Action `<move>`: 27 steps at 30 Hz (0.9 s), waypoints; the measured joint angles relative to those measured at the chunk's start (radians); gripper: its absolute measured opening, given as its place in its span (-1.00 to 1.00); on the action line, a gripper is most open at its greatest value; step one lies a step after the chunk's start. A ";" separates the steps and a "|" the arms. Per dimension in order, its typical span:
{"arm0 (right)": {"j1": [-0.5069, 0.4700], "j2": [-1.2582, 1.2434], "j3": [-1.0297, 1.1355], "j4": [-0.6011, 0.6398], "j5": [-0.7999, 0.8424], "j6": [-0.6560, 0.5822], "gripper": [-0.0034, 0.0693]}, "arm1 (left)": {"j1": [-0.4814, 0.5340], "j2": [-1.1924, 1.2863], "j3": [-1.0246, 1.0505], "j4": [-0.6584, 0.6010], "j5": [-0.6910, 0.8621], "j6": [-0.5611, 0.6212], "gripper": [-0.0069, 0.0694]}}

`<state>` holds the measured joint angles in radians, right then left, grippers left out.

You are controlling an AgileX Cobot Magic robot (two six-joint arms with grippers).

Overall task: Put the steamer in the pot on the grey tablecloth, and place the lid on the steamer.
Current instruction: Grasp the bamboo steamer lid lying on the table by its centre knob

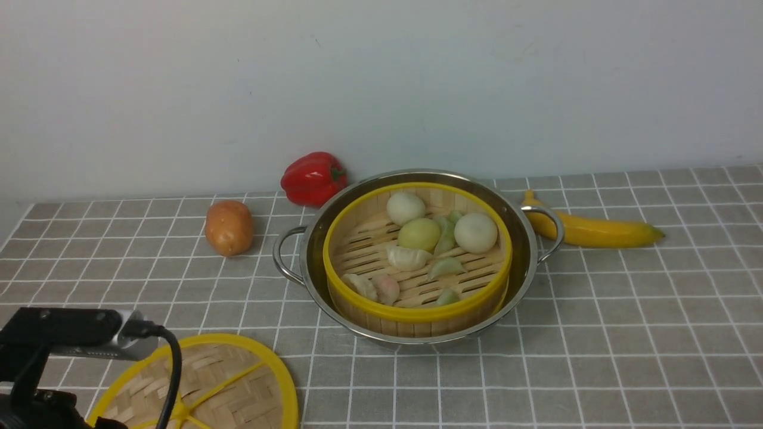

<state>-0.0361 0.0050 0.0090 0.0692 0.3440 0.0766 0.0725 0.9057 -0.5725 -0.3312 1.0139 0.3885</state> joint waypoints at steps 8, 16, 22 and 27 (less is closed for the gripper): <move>0.000 0.000 0.000 0.003 0.000 0.000 -0.25 | 0.000 0.000 0.000 0.052 -0.125 0.143 -0.18; 0.000 0.000 0.000 0.003 0.000 0.000 -0.25 | -0.012 0.000 0.000 -0.018 -0.152 0.319 -0.18; 0.000 0.000 0.000 0.003 0.000 0.000 -0.25 | 0.008 0.009 -0.010 -0.007 -0.155 0.182 -0.18; 0.000 0.000 0.000 0.003 0.000 0.000 -0.25 | 0.013 0.068 -0.039 0.133 -0.044 -0.129 -0.18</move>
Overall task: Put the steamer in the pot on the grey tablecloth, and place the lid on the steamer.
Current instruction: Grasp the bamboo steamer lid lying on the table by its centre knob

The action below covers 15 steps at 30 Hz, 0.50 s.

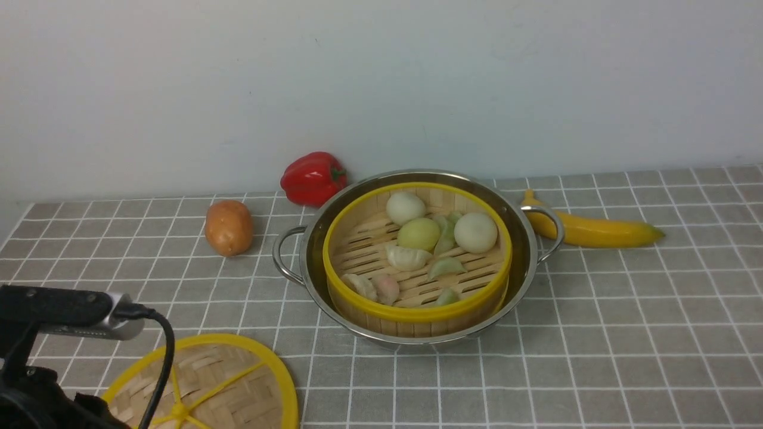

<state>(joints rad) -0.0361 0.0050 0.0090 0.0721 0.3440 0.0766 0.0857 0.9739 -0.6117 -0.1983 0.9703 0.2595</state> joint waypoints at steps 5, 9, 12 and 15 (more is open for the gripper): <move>0.000 0.000 0.000 0.000 0.000 0.000 -0.25 | 0.001 0.087 -0.021 0.070 0.053 -0.235 -0.18; 0.000 0.000 0.000 0.000 0.000 0.000 -0.25 | 0.001 0.158 -0.031 0.033 0.023 -0.382 -0.18; 0.000 0.000 0.000 0.000 0.000 0.000 -0.25 | 0.001 0.182 -0.040 -0.032 -0.025 -0.458 -0.18; 0.000 0.000 0.000 0.000 0.000 0.000 -0.25 | 0.001 0.201 -0.048 -0.112 -0.094 -0.468 -0.18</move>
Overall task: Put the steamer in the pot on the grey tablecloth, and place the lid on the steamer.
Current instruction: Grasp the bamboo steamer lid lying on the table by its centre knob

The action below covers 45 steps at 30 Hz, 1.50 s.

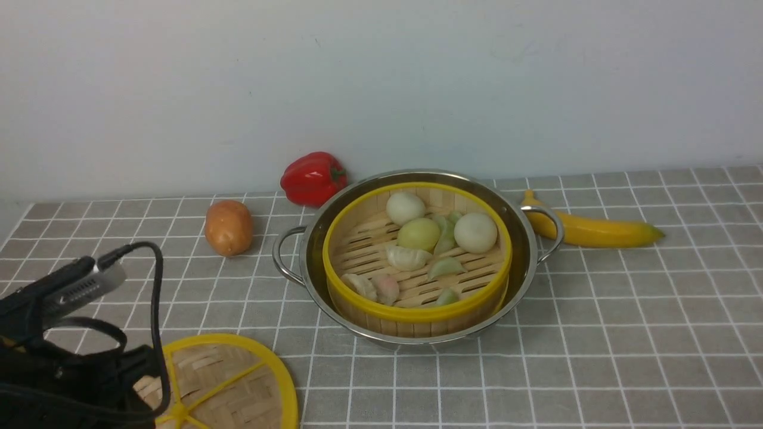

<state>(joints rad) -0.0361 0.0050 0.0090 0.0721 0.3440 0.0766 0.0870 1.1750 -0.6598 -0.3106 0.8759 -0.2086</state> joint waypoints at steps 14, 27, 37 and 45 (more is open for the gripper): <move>0.000 0.000 0.000 0.000 0.000 0.000 -0.25 | 0.000 0.122 -0.011 -0.143 -0.156 0.834 -0.18; 0.000 0.000 0.000 0.000 0.000 0.000 -0.25 | 0.000 0.305 -0.015 -0.168 -0.152 0.874 -0.18; 0.000 0.000 0.000 0.000 0.000 0.000 -0.25 | 0.000 0.316 -0.052 -0.101 -0.152 0.816 -0.18; 0.000 0.000 0.000 0.000 0.000 0.000 -0.25 | 0.000 0.317 -0.065 -0.099 -0.152 0.812 -0.18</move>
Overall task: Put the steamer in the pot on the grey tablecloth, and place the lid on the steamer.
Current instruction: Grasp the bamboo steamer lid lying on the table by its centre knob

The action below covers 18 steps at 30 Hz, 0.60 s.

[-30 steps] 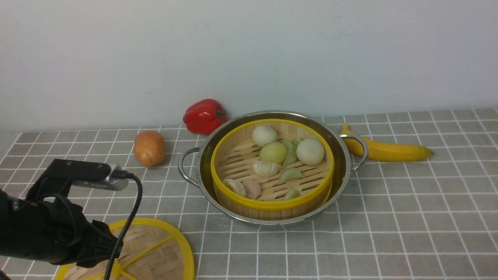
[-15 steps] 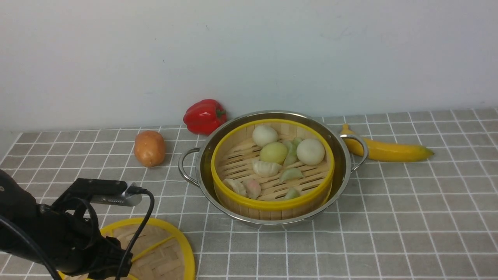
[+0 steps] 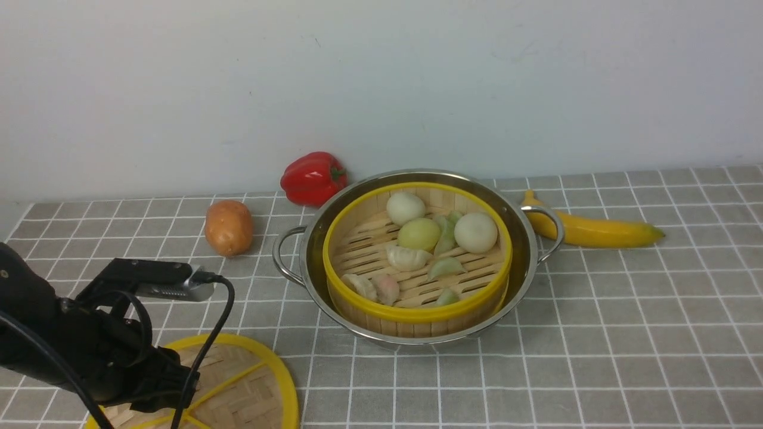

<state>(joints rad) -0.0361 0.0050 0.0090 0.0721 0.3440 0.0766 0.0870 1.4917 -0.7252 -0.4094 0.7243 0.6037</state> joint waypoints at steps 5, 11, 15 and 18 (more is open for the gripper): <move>0.000 0.000 0.000 0.000 0.000 0.000 -0.25 | 0.000 0.001 -0.002 0.030 0.000 -0.049 -0.18; 0.000 0.000 0.000 0.000 0.000 0.000 -0.25 | 0.000 0.001 -0.009 0.111 0.016 -0.133 -0.18; 0.000 0.000 0.000 0.000 0.000 0.000 -0.25 | 0.000 0.001 -0.071 0.119 0.142 -0.181 -0.18; 0.000 0.000 0.000 0.000 0.000 0.000 -0.25 | 0.000 0.002 -0.168 0.120 0.296 -0.225 -0.18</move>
<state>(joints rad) -0.0361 0.0050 0.0090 0.0721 0.3440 0.0766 0.0870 1.4935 -0.8936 -0.2892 1.0203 0.3782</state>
